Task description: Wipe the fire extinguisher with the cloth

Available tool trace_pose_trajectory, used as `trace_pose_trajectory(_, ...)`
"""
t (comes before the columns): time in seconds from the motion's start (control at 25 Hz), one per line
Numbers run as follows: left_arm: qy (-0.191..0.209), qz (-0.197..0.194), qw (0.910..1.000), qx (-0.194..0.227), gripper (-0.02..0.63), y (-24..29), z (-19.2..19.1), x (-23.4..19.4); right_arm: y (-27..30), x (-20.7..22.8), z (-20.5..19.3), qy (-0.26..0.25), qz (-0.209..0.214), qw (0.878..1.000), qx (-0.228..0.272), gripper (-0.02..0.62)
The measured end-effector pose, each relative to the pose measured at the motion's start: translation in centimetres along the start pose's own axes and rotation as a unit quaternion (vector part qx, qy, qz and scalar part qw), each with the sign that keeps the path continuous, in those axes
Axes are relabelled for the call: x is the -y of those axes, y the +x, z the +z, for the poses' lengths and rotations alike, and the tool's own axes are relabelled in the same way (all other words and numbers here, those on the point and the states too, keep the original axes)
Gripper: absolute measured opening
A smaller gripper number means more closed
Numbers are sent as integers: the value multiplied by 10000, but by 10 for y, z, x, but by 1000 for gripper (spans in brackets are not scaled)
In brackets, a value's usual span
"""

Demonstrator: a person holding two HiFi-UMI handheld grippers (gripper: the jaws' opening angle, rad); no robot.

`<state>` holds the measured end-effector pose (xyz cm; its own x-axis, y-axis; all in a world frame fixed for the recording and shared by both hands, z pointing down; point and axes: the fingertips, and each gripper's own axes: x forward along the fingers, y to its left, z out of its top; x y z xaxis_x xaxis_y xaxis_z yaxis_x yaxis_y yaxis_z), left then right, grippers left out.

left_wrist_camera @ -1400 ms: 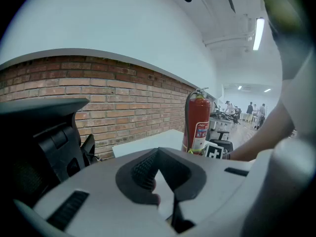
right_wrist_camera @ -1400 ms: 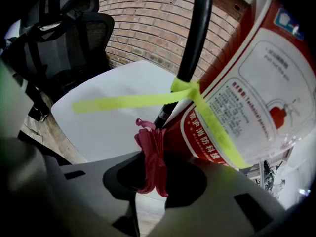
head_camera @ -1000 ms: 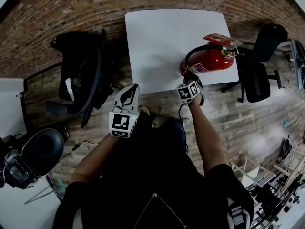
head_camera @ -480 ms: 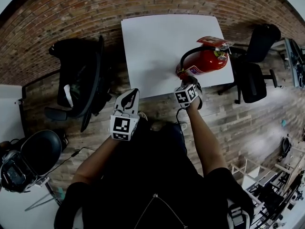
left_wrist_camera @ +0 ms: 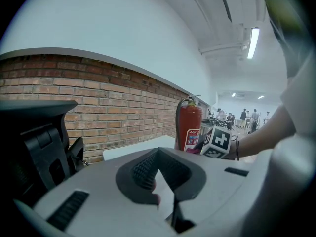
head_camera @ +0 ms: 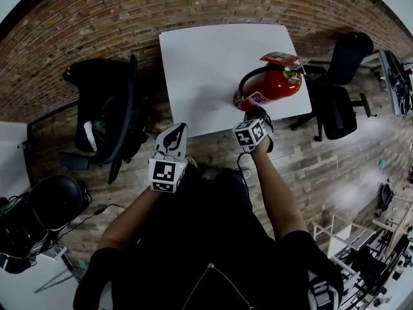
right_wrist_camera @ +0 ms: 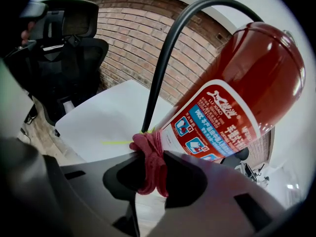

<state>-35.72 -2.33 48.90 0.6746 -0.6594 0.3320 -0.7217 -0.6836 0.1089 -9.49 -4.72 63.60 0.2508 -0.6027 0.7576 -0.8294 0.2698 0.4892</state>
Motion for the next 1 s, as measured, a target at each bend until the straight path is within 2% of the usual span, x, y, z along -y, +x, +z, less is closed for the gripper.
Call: trace_pose_trajectory(1.0, -36, -224, 9997, 41, 31, 14, 1, 4, -75, 47, 62, 133, -515, 9958, 743, 106)
